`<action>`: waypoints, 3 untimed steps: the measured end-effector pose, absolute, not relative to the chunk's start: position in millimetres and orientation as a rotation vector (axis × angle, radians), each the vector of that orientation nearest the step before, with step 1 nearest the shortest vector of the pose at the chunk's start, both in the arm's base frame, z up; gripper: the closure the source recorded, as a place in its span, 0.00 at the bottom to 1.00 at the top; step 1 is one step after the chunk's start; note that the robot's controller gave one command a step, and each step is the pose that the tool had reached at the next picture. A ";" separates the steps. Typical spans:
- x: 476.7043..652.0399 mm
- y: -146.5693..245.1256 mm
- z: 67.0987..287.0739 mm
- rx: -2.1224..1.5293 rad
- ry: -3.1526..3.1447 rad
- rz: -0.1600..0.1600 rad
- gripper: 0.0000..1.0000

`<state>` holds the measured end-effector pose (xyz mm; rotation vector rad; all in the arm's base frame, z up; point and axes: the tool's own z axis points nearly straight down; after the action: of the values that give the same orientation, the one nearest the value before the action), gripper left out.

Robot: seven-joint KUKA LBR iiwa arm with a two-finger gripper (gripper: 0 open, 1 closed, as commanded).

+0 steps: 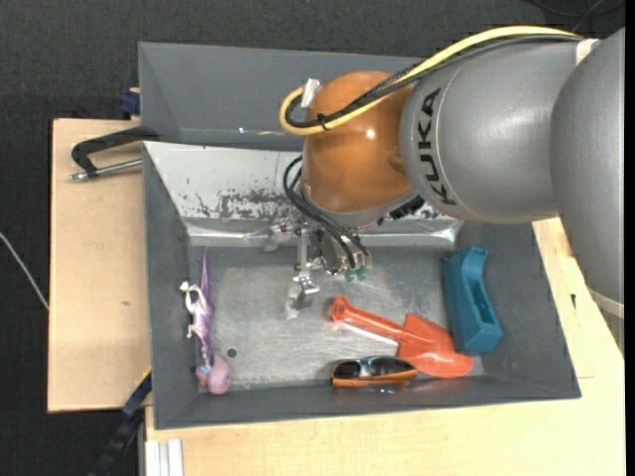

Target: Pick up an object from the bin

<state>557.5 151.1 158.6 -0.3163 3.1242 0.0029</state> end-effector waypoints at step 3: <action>551.5 67.5 138.9 -0.504 3.095 0.003 0.00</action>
Offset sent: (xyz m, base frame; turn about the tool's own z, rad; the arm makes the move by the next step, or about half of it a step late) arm 0.0050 -0.0569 0.0114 -0.0569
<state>551.5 67.5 138.9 -0.5039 3.0948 0.0028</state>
